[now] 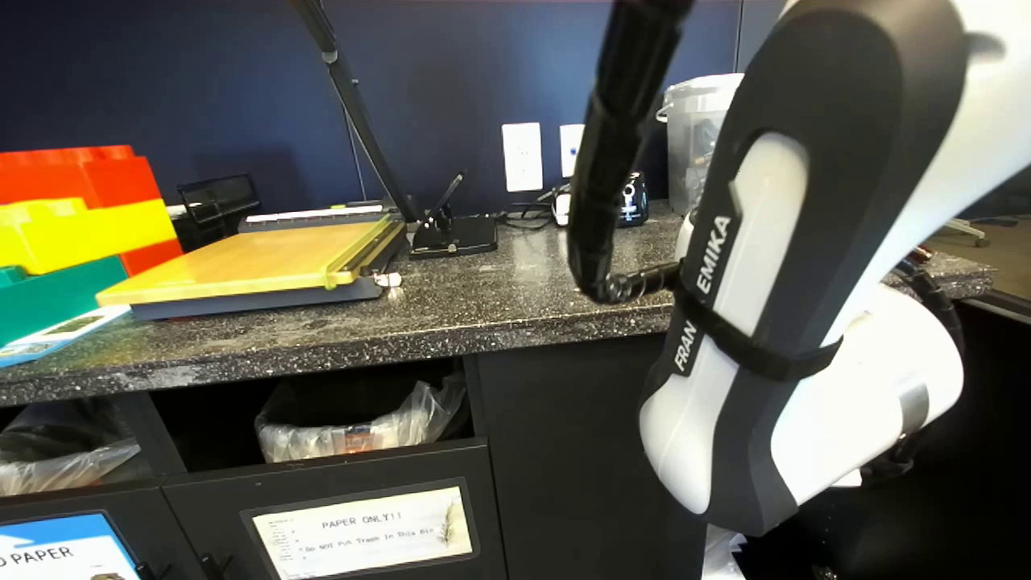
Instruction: Open the left cabinet door
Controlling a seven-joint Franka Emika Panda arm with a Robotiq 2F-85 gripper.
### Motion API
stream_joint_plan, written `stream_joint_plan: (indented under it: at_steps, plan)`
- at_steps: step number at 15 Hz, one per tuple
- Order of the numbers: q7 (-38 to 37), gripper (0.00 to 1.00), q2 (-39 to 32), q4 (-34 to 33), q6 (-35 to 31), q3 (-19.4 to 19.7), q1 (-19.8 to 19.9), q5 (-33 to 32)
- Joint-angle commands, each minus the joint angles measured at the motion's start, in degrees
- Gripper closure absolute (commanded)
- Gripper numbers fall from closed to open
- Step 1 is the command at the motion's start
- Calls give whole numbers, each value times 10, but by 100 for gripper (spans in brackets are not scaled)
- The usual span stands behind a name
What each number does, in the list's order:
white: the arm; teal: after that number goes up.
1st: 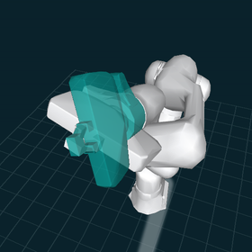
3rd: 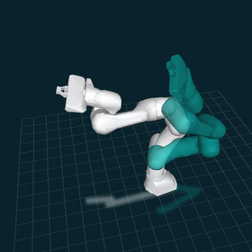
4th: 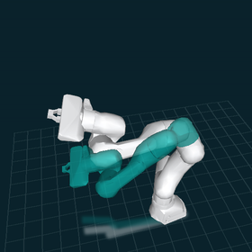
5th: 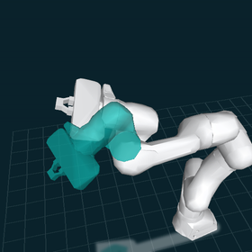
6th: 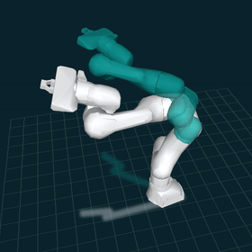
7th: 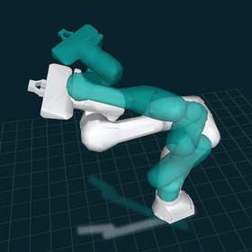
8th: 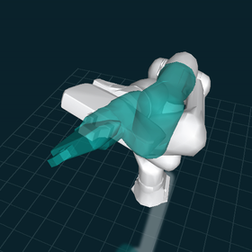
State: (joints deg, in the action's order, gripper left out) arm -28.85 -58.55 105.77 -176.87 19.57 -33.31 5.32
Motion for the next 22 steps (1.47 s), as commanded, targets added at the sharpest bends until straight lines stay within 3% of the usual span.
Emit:
stream_joint_plan:
  at_steps: [1,8,9,10,15,19,21,22]
  plan:
    - [-20,0,-51,-42,-11,44,-41,27]
    - [-40,0,-103,-86,-2,95,-80,45]
    - [-43,25,-109,-96,1,98,-81,48]
    - [-44,26,-115,-105,4,101,-82,51]
    - [-60,65,-145,-161,25,111,-76,50]
    - [-68,95,-138,-153,38,99,-67,41]
    - [-68,100,-120,-130,37,89,-66,39]
    - [-52,96,-94,-114,59,68,-54,35]
